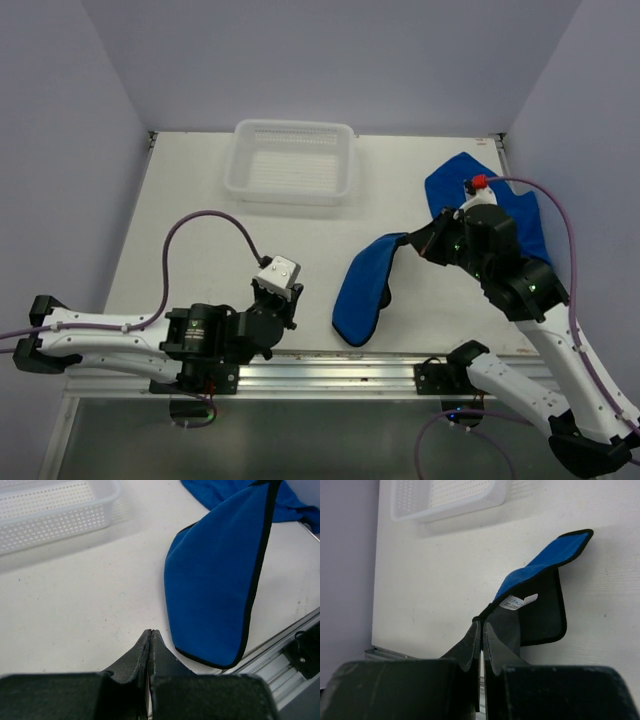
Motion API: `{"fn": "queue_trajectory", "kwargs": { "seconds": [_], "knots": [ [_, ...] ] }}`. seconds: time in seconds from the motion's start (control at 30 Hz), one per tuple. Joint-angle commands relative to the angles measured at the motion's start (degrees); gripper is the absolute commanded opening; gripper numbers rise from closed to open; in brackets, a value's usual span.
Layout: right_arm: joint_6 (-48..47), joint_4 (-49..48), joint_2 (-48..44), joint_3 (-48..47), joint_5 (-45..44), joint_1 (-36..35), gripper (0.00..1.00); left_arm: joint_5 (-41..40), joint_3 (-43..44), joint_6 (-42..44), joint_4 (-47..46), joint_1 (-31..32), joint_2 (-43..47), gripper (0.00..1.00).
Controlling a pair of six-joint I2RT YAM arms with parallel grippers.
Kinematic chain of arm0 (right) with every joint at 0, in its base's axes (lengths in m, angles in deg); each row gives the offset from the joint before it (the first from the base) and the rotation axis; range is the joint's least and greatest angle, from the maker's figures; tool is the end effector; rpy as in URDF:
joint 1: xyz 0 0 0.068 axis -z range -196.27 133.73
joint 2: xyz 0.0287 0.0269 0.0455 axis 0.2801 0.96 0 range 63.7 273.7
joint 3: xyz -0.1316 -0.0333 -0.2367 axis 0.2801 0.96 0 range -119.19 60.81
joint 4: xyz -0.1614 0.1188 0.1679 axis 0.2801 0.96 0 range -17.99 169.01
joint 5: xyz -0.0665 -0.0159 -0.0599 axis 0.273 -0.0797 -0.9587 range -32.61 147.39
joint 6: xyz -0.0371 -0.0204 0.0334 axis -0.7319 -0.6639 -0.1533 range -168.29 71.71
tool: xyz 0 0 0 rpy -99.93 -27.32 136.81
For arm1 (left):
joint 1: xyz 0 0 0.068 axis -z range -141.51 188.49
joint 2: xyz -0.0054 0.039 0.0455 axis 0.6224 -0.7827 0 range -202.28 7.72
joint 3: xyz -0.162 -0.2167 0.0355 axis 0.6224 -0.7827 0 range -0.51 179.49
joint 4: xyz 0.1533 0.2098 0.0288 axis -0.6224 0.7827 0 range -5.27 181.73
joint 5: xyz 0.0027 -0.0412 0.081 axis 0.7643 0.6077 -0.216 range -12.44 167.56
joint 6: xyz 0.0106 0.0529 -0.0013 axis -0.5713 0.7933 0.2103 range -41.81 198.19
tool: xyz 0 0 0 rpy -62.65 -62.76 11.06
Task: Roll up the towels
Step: Flatten the towel
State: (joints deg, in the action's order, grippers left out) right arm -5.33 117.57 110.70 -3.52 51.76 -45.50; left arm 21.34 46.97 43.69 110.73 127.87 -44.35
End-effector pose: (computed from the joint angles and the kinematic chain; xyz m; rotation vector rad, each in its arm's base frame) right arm 0.1346 0.0713 0.3851 0.3169 2.1070 0.6659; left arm 0.0316 -0.1871 0.3143 0.3426 1.8511 -0.4541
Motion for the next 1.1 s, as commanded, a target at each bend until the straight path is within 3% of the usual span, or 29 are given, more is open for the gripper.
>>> {"fn": "queue_trajectory", "kwargs": {
  "seconds": [0.0,0.03,0.07,0.1,0.2,0.4,0.73,1.07],
  "knots": [
    [2.0,3.0,-1.4,-1.8,2.5,0.1,0.0,2.0,0.3,1.1,-1.3,0.4,3.6,0.0],
    [2.2,3.1,-1.7,-1.6,2.5,0.1,0.0,3.8,-1.1,2.9,-7.0,0.4,4.3,0.0],
    [2.2,3.3,-1.8,-1.5,2.5,0.1,0.0,6.1,-2.3,4.4,-9.9,0.4,4.7,0.08],
    [2.1,3.5,-2.0,-1.4,2.4,0.1,0.0,9.7,-4.5,6.3,-12.5,0.4,4.6,0.28],
    [1.9,3.6,-1.5,-1.8,1.9,0.1,0.0,14.1,-5.5,6.9,-18.0,0.4,-0.5,0.56],
    [0.6,3.4,0.7,-2.1,1.0,0.1,0.0,14.2,-2.0,8.3,-23.9,2.7,-15.2,0.82],
    [0.0,2.8,2.2,-3.2,0.3,0.1,0.0,10.6,5.2,12.1,-30.4,6.3,-33.4,0.88],
    [0.2,2.5,0.5,-0.4,-1.1,0.1,0.0,11.1,10.1,14.3,-32.8,6.9,-46.3,0.77]
  ]
}}
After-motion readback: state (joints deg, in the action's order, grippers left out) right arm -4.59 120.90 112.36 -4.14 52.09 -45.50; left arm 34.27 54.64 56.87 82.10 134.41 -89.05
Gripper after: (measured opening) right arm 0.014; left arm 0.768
